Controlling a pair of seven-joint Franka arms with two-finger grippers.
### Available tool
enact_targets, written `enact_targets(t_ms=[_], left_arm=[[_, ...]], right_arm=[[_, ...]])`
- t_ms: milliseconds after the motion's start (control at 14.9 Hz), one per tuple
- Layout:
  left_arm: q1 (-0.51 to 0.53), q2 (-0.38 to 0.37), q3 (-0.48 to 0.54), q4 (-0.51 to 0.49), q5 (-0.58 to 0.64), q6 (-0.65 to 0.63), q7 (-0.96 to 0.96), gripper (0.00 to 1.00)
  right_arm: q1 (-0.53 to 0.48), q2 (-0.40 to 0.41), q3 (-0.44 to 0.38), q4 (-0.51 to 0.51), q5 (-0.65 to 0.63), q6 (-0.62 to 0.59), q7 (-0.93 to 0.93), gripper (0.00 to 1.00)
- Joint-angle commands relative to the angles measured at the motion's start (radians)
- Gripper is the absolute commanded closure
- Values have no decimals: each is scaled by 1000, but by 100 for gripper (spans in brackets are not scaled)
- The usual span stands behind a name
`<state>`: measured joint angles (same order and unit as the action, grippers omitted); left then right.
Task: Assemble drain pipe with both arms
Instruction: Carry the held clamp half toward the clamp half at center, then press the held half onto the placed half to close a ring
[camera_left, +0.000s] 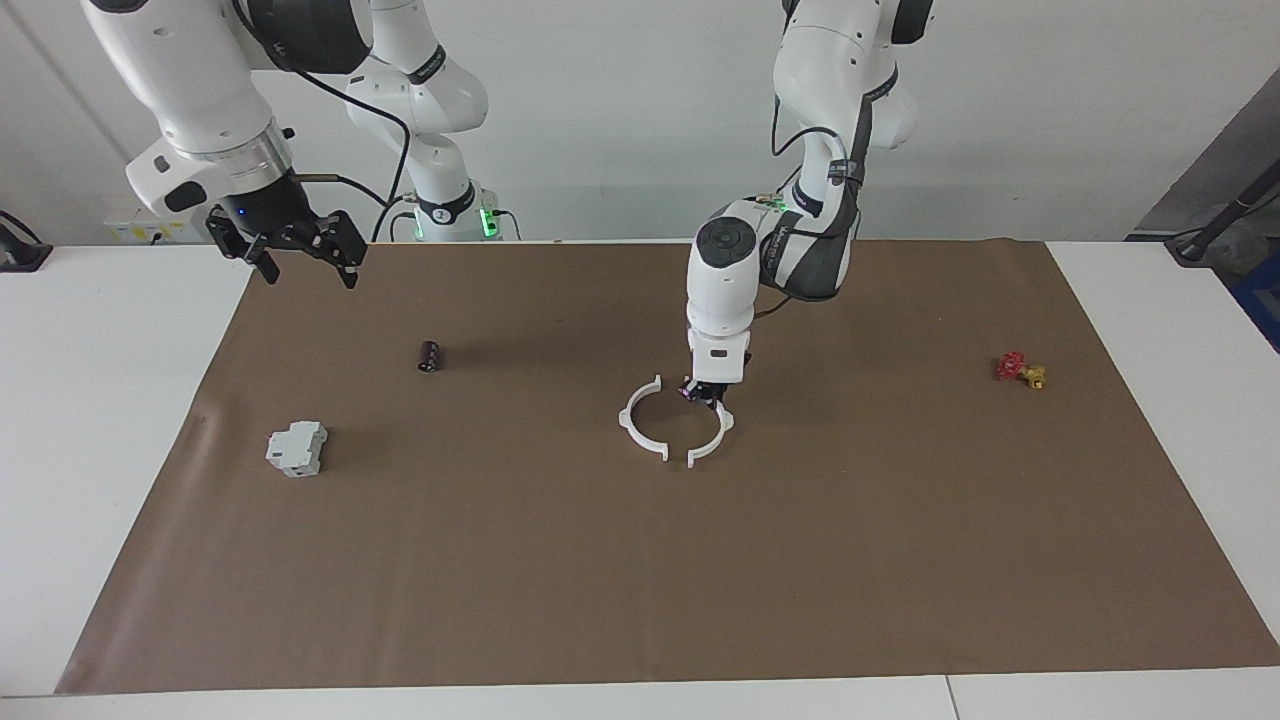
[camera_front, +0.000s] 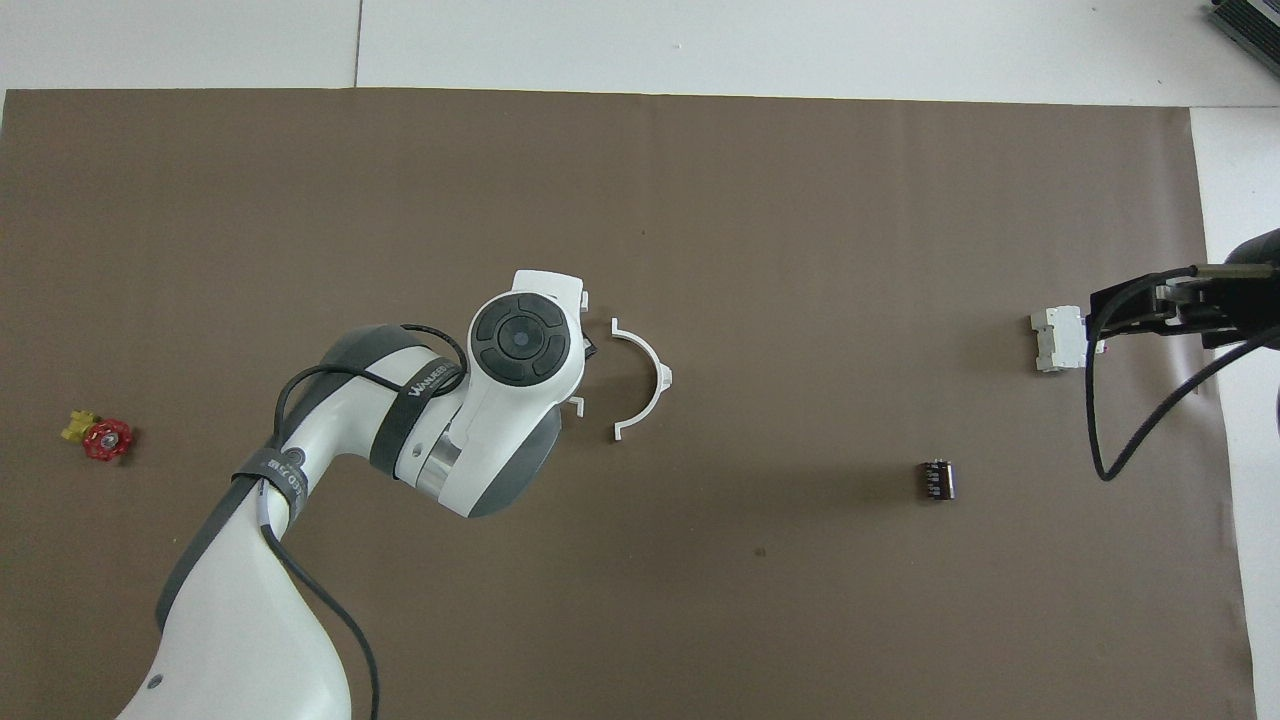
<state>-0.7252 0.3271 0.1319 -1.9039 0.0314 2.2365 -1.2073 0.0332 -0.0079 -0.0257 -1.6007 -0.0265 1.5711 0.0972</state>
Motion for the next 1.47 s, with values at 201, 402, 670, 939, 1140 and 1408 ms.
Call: enact_targets(t_ms=[201,402,670,939,1140,1408], left_arm=[[-17,-16,11,-30,25,2,-52,100],[-23,-16,11,-44,28,28,-126,100],[-42,-16,11,-101,28,124,-139,100],[-57,-14,8,-98,31,134,-138,100],[-66,-16,8,-98,31,126,-139,100],[-68,-14,8,-101,31,123,-141,100]], right_arm=[[-9,3,3,10,2,-17,-17,0],[-9,3,3,10,2,-17,-17,0],[-9,3,3,10,2,-17,-17,0],[-9,3,3,11,2,-17,-17,0],[-9,3,3,10,2,-17,-17,0],[-9,3,3,11,2,-17,-17,0]])
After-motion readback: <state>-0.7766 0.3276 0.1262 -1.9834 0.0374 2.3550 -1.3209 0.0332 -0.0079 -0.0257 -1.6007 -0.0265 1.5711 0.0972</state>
